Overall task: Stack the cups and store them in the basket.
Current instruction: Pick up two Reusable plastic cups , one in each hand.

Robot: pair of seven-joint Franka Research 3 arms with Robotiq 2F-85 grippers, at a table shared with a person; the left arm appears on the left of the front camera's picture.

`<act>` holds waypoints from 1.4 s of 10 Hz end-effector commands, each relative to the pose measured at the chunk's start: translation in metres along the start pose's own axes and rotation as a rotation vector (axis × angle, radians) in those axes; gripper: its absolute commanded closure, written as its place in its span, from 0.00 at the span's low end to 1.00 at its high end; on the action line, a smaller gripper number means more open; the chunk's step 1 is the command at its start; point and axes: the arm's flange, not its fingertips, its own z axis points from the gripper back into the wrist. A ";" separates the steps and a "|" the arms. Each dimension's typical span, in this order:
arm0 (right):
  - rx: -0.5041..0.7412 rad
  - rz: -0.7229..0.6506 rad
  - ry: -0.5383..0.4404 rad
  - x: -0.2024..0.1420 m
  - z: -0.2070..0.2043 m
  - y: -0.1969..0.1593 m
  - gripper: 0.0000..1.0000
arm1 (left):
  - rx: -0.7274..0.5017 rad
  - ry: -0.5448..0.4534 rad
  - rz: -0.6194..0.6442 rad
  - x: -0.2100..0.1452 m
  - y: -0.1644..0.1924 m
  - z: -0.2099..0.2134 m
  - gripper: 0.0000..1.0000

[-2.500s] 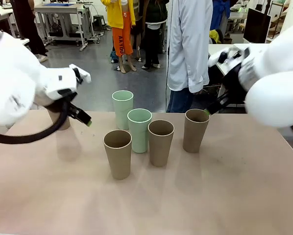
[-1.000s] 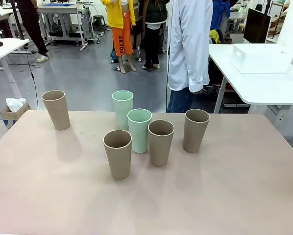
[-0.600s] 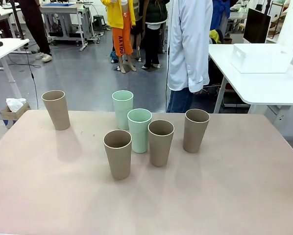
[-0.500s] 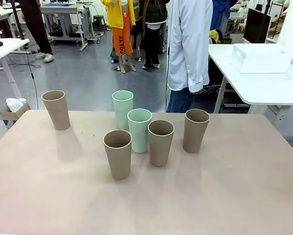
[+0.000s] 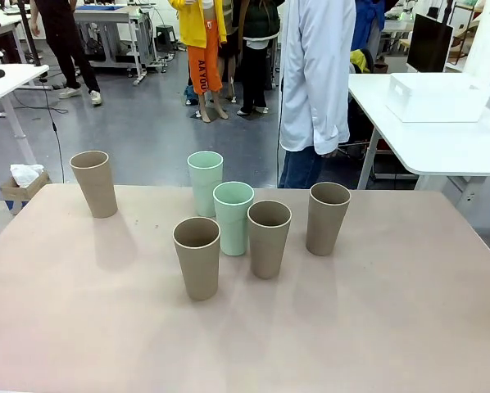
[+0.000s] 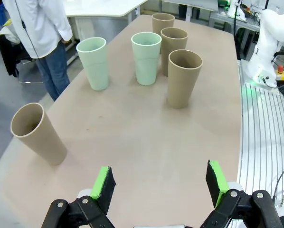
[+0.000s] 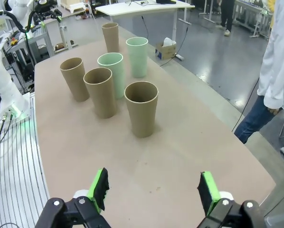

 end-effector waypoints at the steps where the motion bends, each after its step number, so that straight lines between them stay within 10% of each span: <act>1: 0.002 0.027 -0.019 0.001 0.002 -0.003 0.00 | -0.002 -0.019 -0.014 0.000 0.000 0.001 0.00; 14: 0.002 0.027 -0.019 0.001 0.002 -0.003 0.00 | -0.002 -0.019 -0.014 0.000 0.000 0.001 0.00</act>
